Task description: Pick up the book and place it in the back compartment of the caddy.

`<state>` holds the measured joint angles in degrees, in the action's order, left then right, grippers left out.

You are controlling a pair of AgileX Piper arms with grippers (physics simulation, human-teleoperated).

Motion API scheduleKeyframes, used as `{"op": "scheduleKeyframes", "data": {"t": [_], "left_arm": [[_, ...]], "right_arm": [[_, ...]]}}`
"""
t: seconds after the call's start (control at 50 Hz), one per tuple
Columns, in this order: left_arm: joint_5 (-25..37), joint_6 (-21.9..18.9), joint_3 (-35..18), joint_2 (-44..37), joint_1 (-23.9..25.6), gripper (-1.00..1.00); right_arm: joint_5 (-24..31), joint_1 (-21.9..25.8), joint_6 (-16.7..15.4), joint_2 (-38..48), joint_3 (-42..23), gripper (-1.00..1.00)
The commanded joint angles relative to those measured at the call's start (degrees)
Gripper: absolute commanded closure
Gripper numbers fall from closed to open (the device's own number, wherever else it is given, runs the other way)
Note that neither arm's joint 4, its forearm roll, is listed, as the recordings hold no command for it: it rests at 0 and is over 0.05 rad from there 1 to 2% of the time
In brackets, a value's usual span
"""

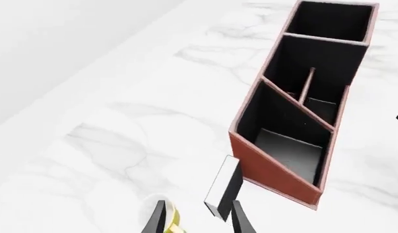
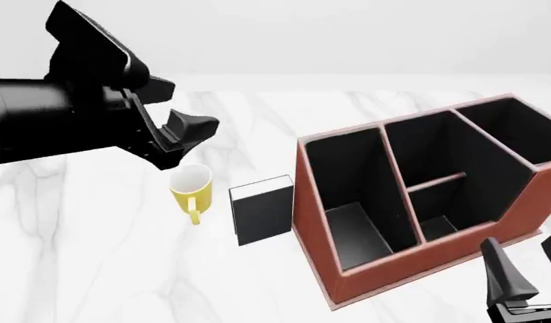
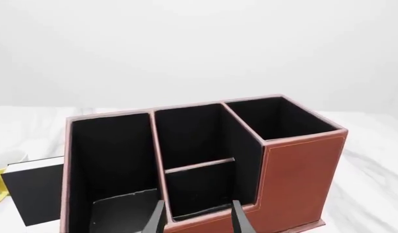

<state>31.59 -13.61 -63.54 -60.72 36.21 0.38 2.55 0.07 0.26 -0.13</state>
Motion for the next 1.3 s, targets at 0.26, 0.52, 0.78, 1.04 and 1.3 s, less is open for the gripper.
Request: {"op": "scheduleKeyframes", "data": {"t": [0.26,0.52,0.78,1.04,1.3], "left_arm": [[6.1,-1.3,-5.5,-12.0,6.1,-1.00],[-0.5,3.3,-1.9,-18.6,7.4,-1.00],[-0.7,2.0,-3.0,-20.9,6.4,-1.00],[-2.1,1.2,-2.9,-23.0,6.7,-1.00],[-4.1,-0.2,-3.7,-25.4,6.2,-1.00]], "right_arm": [[0.0,0.0,-0.4,0.0,0.1,-1.00],[0.1,0.1,-0.2,0.2,0.1,-1.00],[0.0,0.1,-0.1,0.3,0.1,-1.00],[0.1,0.1,0.0,0.3,0.0,-1.00],[0.0,0.1,0.2,0.5,0.0,-1.00]]}}
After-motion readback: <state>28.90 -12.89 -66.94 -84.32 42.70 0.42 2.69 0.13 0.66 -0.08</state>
